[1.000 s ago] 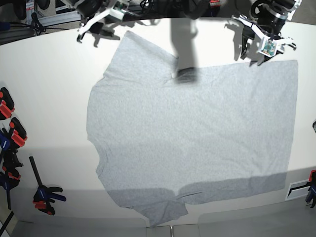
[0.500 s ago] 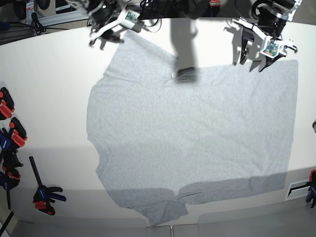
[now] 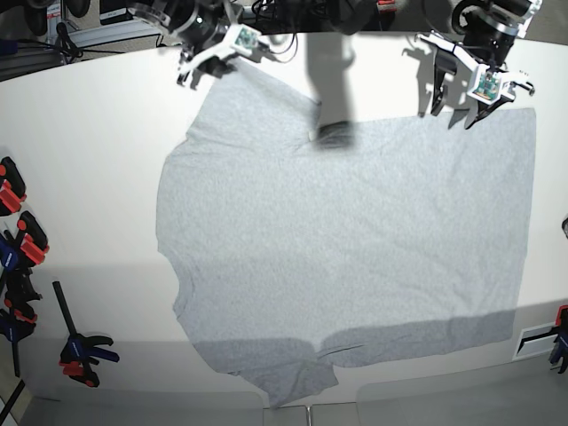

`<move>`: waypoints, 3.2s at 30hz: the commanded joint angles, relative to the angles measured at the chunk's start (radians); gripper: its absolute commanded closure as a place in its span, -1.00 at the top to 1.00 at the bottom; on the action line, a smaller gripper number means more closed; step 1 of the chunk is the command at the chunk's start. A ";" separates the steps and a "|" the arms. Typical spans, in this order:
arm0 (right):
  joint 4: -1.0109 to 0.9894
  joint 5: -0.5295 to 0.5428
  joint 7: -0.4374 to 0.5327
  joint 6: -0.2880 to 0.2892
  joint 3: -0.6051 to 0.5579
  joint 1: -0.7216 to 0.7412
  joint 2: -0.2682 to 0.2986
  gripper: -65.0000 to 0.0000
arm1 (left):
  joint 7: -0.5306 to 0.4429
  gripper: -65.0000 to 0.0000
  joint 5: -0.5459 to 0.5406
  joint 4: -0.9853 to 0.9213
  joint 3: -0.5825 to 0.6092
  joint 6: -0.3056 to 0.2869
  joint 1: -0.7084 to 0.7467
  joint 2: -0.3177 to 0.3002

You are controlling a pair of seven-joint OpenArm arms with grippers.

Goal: Fold the T-shirt properly
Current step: 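Grasp the shirt's shoulder edges with both grippers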

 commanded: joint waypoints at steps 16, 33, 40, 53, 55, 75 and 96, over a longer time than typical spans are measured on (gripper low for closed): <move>-0.070 0.048 -0.078 0.111 0.006 0.050 0.010 -0.09 | -0.027 -0.08 -0.005 0.017 -0.005 0.004 0.006 -0.006; 0.049 0.194 -0.039 0.046 0.006 0.044 0.010 -0.09 | -0.023 -0.08 -0.005 0.017 -0.005 0.004 0.005 -0.006; 0.005 0.195 -0.054 0.046 0.006 0.044 0.010 -0.09 | -0.015 -0.08 -0.005 0.017 -0.005 0.004 0.005 -0.006; -0.109 0.147 -0.047 0.044 0.006 0.044 -0.007 -0.54 | -0.015 -0.08 -0.005 0.017 -0.005 0.003 0.006 -0.006; -0.109 0.100 -0.048 0.011 0.006 0.044 -0.007 -0.73 | -0.016 -0.08 -0.005 0.017 -0.005 0.004 0.006 -0.006; -0.108 -0.028 -0.035 -0.068 0.006 0.044 -0.007 -1.00 | 0.097 -0.10 0.257 -0.146 -0.005 -0.003 -0.118 -0.150; -0.108 -0.027 -0.032 -0.068 0.006 0.044 -0.008 -1.00 | -0.100 -0.09 0.269 -0.768 0.013 -0.245 -0.315 -0.478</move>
